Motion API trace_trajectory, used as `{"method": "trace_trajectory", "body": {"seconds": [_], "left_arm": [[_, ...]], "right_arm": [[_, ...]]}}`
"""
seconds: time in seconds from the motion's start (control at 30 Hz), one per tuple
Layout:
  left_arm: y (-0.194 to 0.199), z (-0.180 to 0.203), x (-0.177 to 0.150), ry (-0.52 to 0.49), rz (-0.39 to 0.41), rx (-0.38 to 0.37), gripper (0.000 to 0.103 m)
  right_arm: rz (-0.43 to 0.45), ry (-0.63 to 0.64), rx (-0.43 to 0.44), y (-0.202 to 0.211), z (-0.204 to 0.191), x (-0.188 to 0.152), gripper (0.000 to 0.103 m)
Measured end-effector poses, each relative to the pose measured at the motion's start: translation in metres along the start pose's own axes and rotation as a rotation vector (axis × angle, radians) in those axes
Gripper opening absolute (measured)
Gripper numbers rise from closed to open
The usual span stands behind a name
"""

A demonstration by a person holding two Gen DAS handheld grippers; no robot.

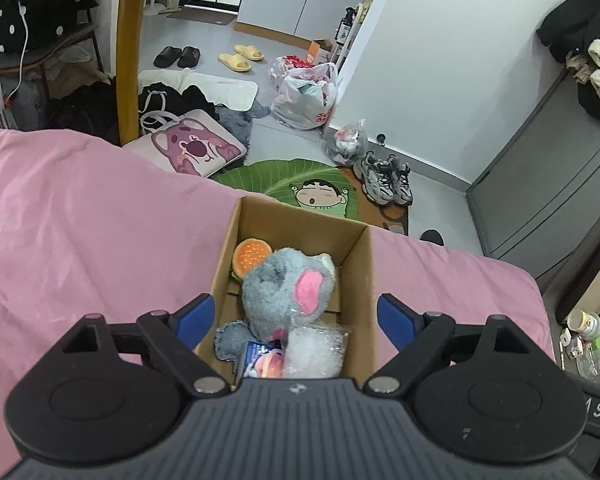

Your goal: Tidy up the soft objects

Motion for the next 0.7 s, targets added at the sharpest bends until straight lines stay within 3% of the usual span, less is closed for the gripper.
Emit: {"method": "trace_trajectory", "body": {"seconds": [0.3,0.5,0.7], "left_arm": [[0.027,0.026,-0.001,-0.053,0.031,0.003,0.102],[0.043,0.040,-0.002,-0.073,0.051,0.024,0.102],[0.057,0.055,-0.005,-0.098,0.076,0.024,0.102]], "right_arm": [[0.029,0.025,-0.011,0.038,0.005,0.007,0.092],[0.054,0.028,-0.014,0.064,0.017,0.008,0.103],[0.056,0.033,-0.031,0.085,0.031,0.007,0.103]]}}
Point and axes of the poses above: each gripper's, at about its wrist camera, not at the fingertips, and y roughly against the way its jaws point, z to its right, x to its top, the point moved 8 cm from there along -y, roughly the way its jaws point, and after that the axes turned 10 degrees about -z, right-handed, at the moved point
